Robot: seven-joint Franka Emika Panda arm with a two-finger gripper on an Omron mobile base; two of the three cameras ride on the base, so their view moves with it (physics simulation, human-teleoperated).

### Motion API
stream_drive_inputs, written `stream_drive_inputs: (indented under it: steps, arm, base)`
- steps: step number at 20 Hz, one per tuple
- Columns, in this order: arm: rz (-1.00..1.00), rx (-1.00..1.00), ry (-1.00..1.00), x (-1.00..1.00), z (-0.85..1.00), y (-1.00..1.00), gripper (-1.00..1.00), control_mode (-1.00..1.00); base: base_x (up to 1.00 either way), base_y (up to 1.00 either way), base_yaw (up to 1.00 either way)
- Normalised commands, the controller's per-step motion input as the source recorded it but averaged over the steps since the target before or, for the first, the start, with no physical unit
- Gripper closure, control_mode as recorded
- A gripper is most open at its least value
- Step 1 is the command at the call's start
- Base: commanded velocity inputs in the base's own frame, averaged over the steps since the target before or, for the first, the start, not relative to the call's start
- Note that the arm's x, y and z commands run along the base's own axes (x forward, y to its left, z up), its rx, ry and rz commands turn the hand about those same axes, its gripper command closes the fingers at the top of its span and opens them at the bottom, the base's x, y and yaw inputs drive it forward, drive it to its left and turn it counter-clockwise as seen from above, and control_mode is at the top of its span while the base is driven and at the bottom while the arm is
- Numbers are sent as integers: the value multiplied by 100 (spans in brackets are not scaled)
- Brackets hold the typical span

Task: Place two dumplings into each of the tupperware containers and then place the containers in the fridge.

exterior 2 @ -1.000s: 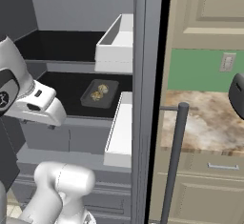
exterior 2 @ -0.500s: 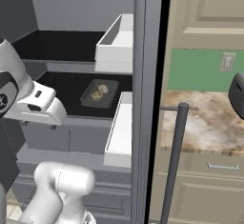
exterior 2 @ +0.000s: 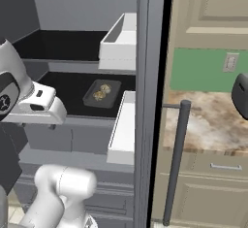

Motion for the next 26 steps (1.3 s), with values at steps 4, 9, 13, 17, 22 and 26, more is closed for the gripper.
stream_drive_inputs:
  steps: [4,9,13,17,22,26]
  arm:
    - [0,0,0,0,0,0,-100,100]
    - [0,0,0,0,0,0,-100,100]
    - [0,0,0,0,0,0,-100,100]
    - [0,0,0,0,0,0,-100,100]
    - [0,0,0,0,0,0,-100,100]
    - [0,0,0,0,0,0,-100,100]
  base:
    - [-100,-17,0]
    - [-100,-17,-10]
    - [-100,1,-54]
    - [-97,23,-82]
    - [-57,11,-92]
    - [-8,0,-84]
